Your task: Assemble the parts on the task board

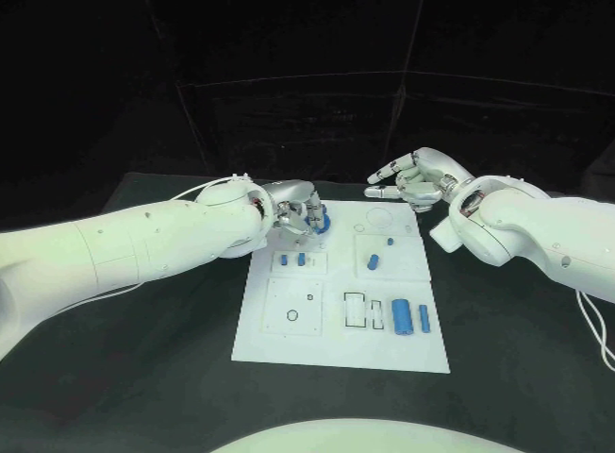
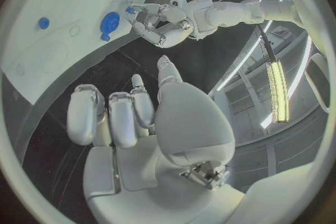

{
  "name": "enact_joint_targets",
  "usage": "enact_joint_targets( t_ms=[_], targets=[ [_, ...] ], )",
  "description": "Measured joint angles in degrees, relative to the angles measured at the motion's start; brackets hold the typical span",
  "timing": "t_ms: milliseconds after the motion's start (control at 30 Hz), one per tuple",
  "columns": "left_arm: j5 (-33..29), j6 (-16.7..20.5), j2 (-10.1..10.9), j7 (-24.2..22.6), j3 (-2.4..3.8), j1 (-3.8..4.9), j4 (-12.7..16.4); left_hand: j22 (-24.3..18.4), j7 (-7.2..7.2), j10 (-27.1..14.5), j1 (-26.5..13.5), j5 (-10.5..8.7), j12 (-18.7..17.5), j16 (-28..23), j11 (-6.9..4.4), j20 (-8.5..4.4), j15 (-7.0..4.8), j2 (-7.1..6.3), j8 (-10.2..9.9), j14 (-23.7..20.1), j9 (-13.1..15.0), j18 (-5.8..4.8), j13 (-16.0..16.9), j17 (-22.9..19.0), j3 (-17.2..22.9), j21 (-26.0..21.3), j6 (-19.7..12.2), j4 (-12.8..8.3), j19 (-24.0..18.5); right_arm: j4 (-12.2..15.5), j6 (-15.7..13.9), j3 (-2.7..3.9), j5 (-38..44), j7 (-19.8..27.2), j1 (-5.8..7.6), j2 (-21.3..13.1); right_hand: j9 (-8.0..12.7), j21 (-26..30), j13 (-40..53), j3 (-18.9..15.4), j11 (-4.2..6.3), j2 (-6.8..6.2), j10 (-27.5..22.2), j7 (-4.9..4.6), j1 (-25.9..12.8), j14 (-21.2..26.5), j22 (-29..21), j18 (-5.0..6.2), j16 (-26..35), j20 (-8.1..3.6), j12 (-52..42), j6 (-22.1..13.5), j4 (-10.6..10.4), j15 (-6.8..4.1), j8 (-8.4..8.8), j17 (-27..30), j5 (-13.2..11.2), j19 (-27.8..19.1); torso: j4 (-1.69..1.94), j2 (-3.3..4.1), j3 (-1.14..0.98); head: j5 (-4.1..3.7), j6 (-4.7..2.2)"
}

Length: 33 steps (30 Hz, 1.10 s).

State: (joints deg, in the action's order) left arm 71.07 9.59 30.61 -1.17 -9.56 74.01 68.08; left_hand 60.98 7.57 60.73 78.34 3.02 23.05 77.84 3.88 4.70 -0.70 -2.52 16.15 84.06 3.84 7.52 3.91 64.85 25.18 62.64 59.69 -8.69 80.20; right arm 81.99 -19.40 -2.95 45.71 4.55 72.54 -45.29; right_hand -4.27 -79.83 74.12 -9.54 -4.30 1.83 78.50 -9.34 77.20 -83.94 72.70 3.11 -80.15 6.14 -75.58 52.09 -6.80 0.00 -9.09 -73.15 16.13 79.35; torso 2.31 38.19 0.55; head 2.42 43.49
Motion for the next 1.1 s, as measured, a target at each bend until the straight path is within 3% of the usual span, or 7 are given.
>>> enact_joint_targets(
  t_ms=[400,1100],
  targets=[
    [-0.6,-1.9,3.7,0.7,-0.04,0.04,1.2,0.5,0.0,0.2,-1.0,0.01,-0.4,0.0,-0.2,0.01,0.0,-0.71,-0.2,0.0,0.0,0.0,0.0,-0.5,0.0,0.3,0.4,0.0,0.4,-0.1,0.0,0.0,0.0,0.0,0.0,-0.1,0.0,0.0,0.0,0.0,0.0,0.0,0.0,0.0,0.0,0.0,0.0,0.0,0.0,0.0,0.0,0.0,0.0,0.0,0.0,0.0,0.0,0.0,-0.05,0.07,-0.01,0.15,0.04],
    [-0.8,-3.8,2.9,1.7,-0.27,-0.7,-1.4,0.5,0.0,0.4,-1.3,0.01,-0.7,0.0,0.01,0.02,0.0,-0.81,-0.6,0.0,0.0,0.01,-0.1,-0.6,0.2,0.3,0.4,0.2,0.4,-0.1,0.0,0.0,0.0,0.1,-0.01,-0.2,0.0,0.0,0.0,0.0,0.0,0.0,0.0,0.0,0.0,0.0,0.0,0.0,0.0,0.0,0.0,0.0,0.0,0.0,0.0,0.0,0.0,0.0,-0.21,0.1,-0.09,0.3,-0.01]
  ],
)
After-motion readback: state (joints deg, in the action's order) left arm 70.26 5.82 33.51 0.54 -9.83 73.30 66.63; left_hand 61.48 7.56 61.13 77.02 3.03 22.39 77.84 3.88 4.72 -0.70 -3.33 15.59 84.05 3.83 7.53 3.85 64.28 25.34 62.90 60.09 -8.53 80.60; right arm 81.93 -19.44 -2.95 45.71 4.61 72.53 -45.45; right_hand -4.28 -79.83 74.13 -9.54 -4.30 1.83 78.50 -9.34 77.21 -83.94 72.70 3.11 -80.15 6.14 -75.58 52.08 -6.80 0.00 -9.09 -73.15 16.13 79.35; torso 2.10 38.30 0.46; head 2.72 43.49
